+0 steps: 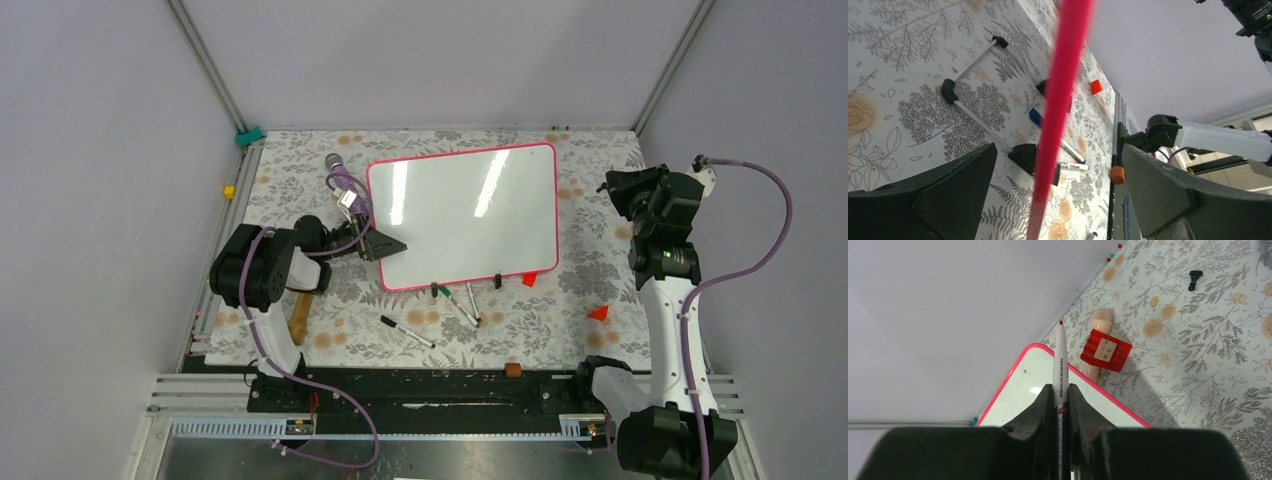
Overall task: Write a sentence on the whiteboard
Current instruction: Move the whiteboard to the center of the board, then write a sentence on the whiteboard.
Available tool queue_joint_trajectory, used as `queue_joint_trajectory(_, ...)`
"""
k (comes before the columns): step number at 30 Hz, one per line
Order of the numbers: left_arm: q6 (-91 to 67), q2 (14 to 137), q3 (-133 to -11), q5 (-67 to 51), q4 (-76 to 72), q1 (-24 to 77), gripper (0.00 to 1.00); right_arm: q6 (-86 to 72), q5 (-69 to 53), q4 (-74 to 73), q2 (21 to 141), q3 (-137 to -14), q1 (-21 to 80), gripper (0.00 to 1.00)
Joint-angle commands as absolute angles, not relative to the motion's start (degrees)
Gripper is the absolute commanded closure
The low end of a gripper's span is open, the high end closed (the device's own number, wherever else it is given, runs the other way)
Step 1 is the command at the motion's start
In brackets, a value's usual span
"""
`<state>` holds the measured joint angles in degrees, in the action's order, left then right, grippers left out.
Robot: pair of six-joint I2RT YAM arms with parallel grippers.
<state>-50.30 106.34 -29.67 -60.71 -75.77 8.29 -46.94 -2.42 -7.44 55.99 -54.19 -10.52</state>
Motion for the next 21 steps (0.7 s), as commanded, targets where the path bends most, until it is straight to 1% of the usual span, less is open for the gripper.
queue_joint_trajectory(1,-57.3,111.1,-31.7,-67.6,-83.8,7.3,0.01,-47.1,-5.4,-6.7,53.8,-53.9,-10.5,1.0)
queue_joint_trajectory(4,-57.9,111.7,-32.3,-67.1,-83.8,6.8,0.01,-47.7,-6.8,-6.9,53.2,-54.1,-10.5,1.0)
queue_joint_trajectory(11,-52.4,108.4,-31.6,-68.1,-83.3,6.8,0.01,-48.5,-8.2,-6.5,52.3,-54.0,-10.5,1.0)
queue_joint_trajectory(14,-53.1,108.4,-33.2,-70.9,-83.5,6.7,0.01,-48.9,-9.0,-6.3,52.3,-53.9,-10.5,1.0)
queue_joint_trajectory(21,-55.0,107.9,-33.8,-72.2,-83.4,6.5,0.01,-49.6,-9.4,-5.5,52.2,-53.4,-10.5,1.0)
